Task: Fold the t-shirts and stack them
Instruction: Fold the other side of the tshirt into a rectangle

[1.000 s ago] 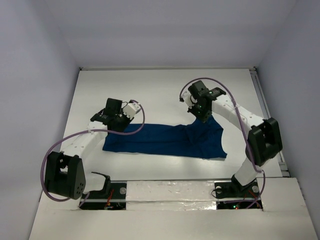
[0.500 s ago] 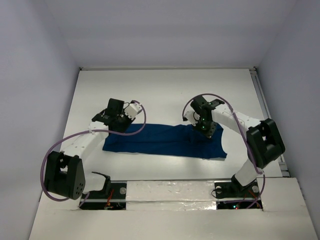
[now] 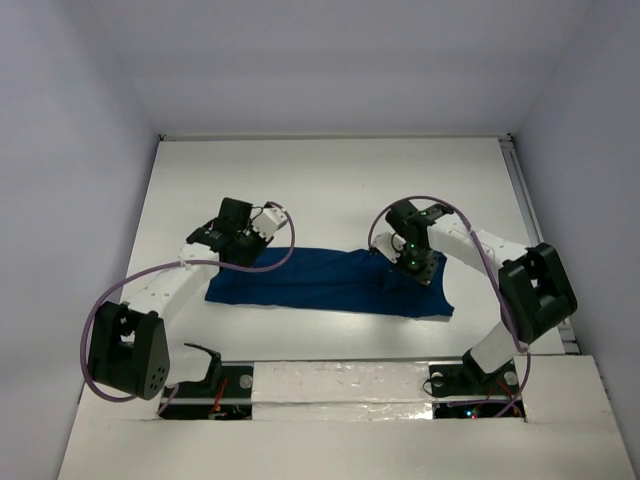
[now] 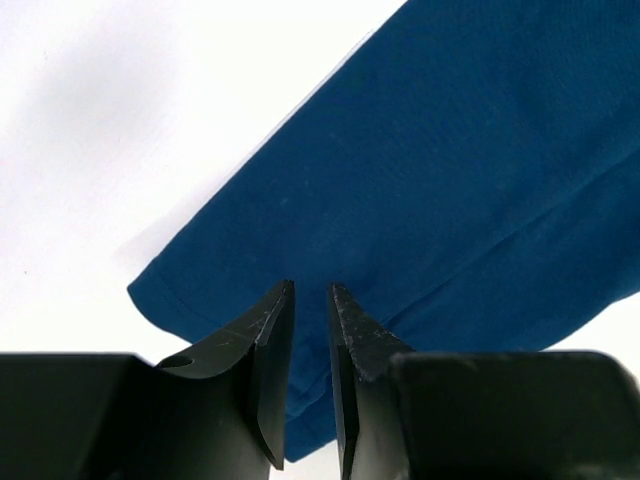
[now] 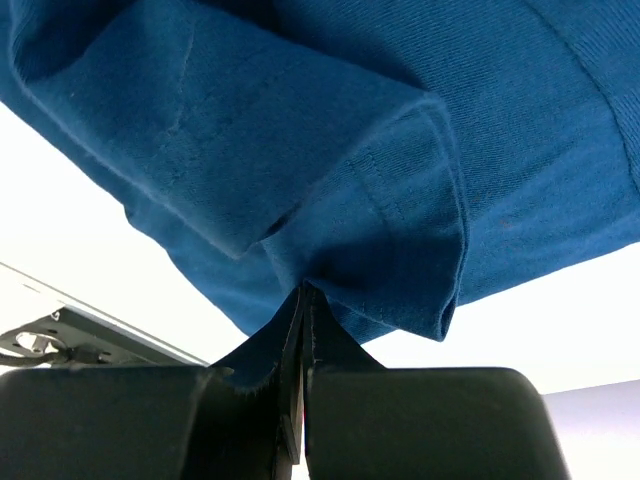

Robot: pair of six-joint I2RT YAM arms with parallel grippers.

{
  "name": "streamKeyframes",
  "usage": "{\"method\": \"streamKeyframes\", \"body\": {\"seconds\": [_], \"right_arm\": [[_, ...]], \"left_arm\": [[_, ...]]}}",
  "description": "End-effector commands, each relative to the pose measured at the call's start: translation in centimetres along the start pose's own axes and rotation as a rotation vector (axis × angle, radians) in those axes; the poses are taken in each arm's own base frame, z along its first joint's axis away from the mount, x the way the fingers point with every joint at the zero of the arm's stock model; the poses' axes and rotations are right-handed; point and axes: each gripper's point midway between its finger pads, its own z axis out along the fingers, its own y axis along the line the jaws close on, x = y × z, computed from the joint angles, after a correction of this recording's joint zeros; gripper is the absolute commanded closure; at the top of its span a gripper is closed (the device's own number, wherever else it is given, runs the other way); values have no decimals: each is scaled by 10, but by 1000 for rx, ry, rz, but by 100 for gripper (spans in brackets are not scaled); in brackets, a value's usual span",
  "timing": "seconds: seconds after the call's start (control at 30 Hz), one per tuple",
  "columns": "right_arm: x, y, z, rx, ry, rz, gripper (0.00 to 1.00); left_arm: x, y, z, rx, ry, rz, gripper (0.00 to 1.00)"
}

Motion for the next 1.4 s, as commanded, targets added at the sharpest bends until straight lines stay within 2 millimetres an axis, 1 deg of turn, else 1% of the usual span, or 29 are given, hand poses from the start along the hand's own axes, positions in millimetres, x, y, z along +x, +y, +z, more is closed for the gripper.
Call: {"method": "streamKeyframes", "body": {"seconds": [0.0,0.07,0.1,0.13,0.2,0.27,0.4,0.43,0.47,0.5,0.53,0.57,0.6,0.67,0.7,0.77,0.83,0.9,0.93,1.0,1.03,1.07,1.13,1.17,1.2,1.23,1.27,1.33,1.37], "right_arm": [[13,12,-4,-43,17,-31,100],[17,13,-4,-47,23,-39,100],[20,17,-2,-60,30,-42,100],[18,23,-1,-92,18,-43,100],[18,25,-3,-101,10,-47,100],[21,32,-4,-145,16,-64,100],[23,35,-2,-164,24,-81,100],[22,35,-2,-168,27,-82,97],[22,36,-2,-177,33,-80,97],[23,38,0,-193,46,-82,92],[23,39,1,-204,49,-85,82],[24,40,2,-208,54,-87,68],[24,39,2,-211,59,-90,65],[25,35,2,-191,69,-92,63],[21,31,-1,-167,59,-89,55],[19,23,-12,-122,41,-84,54],[3,12,-29,-71,-24,-80,54],[-13,3,-45,-31,-95,-68,54],[-26,-5,-56,-1,-142,-60,54],[-40,-14,-62,28,-178,-35,55],[-48,-18,-64,40,-201,-29,55],[-65,-28,-73,77,-261,2,56],[-80,-31,-69,60,-282,20,59],[-88,-24,-69,5,-304,31,62],[-91,-21,-63,-21,-295,37,67],[-93,-19,-51,-51,-270,53,72],[-94,-19,-45,-55,-258,59,72],[-86,-16,-22,-78,-186,73,74],[-81,-16,-15,-77,-157,82,76]], "left_arm": [[-10,0,-5,-8,-18,-6,82],[-11,1,-6,-9,-21,-9,82],[-11,1,-6,-10,-20,-9,82],[-11,1,-5,-10,-19,-9,82],[-11,1,-4,-12,-20,-7,82],[-9,1,-2,-12,-13,-8,82],[-9,1,0,-12,-13,-8,82],[-9,1,1,-11,-10,-8,82],[-8,1,1,-10,-9,-8,82],[-8,1,1,-13,-11,-8,82],[-8,1,1,-13,-11,-6,82],[-7,1,2,-11,-8,-5,82],[-5,0,3,-11,-3,-5,82],[-1,0,6,-12,6,-1,82],[0,0,8,-14,12,2,83],[3,1,12,-19,24,9,83],[4,2,16,-20,32,12,83],[2,3,20,-20,28,14,83],[0,4,21,-19,26,16,83],[-7,8,24,-31,8,16,84],[-6,8,28,-31,15,15,84],[-8,9,30,-32,13,16,84],[-6,7,38,-15,29,17,85],[-5,7,40,-14,34,17,85],[-5,8,42,-16,40,17,85],[-2,7,47,-14,52,19,85],[0,7,49,-13,57,21,85],[4,7,55,-14,71,24,85],[7,6,57,-8,79,23,85]]}}
